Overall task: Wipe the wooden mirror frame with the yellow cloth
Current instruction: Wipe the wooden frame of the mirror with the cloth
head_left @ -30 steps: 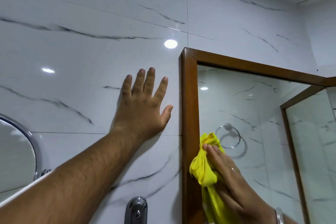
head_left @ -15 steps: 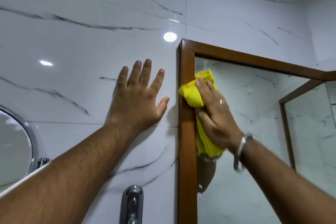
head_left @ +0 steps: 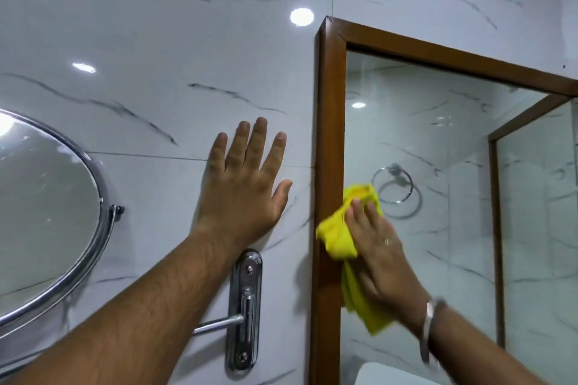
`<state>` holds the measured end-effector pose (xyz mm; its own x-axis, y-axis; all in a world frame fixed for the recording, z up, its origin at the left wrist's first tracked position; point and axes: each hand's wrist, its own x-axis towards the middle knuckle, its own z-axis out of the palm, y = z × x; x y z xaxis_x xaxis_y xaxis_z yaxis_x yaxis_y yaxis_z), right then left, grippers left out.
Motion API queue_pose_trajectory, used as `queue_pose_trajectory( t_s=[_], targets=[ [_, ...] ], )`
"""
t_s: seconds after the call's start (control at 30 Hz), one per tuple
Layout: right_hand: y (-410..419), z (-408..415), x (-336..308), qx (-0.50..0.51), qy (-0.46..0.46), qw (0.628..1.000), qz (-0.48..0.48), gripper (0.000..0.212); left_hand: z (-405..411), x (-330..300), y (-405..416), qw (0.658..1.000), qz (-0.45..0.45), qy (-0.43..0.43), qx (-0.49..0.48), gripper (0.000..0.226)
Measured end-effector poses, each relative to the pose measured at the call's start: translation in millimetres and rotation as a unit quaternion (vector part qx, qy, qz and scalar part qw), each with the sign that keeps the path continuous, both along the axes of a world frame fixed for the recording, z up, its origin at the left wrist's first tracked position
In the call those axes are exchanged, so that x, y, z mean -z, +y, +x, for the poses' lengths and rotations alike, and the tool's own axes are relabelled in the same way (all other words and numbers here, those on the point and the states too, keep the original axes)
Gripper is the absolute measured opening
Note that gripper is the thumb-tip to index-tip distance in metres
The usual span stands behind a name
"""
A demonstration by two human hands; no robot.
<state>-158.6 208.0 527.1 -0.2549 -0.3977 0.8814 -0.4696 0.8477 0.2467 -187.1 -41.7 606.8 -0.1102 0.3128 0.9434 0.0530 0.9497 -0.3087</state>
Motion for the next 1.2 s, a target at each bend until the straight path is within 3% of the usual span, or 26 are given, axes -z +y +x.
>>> queue_pose_trajectory(
  t_s=[0.13,0.23,0.4,0.53,0.6,0.77,0.9,0.97,1.07,1.2],
  targets=[
    [-7,-8,-77,-0.008,0.03,0.998,-0.057,0.068,-4,0,1,1.0,-0.002,0.009,0.001,0.079],
    [-13,-14,-75,-0.022,0.05,0.994,-0.095,0.069,-7,1,-1,1.0,-0.003,0.021,0.003,0.078],
    [-20,-14,42,-0.032,0.049,0.992,-0.116,0.067,-9,0,0,1.0,-0.003,0.024,0.013,0.077],
    [-22,6,179,0.004,-0.027,0.996,-0.087,0.065,-8,1,1,1.0,0.002,0.021,0.011,0.077],
    [-18,13,208,0.018,-0.064,0.997,-0.049,0.066,-6,1,1,1.0,0.003,0.015,0.012,0.077],
    [-6,10,136,0.009,-0.049,0.999,0.013,0.06,-4,2,3,1.0,0.007,0.009,0.01,0.078],
    [-8,-3,23,0.043,-0.007,0.998,-0.04,0.062,-4,1,2,1.0,0.005,0.008,0.018,0.077],
    [-13,-7,-3,0.049,-0.003,0.996,-0.068,0.062,-5,2,1,1.0,0.007,0.01,0.02,0.076],
    [-18,-9,15,0.051,0.0,0.995,-0.089,0.061,-5,3,-1,1.0,0.006,0.013,0.022,0.075],
    [-26,0,112,0.032,-0.053,0.992,-0.11,0.064,-2,8,2,1.0,0.013,-0.011,0.017,0.077]
  ],
)
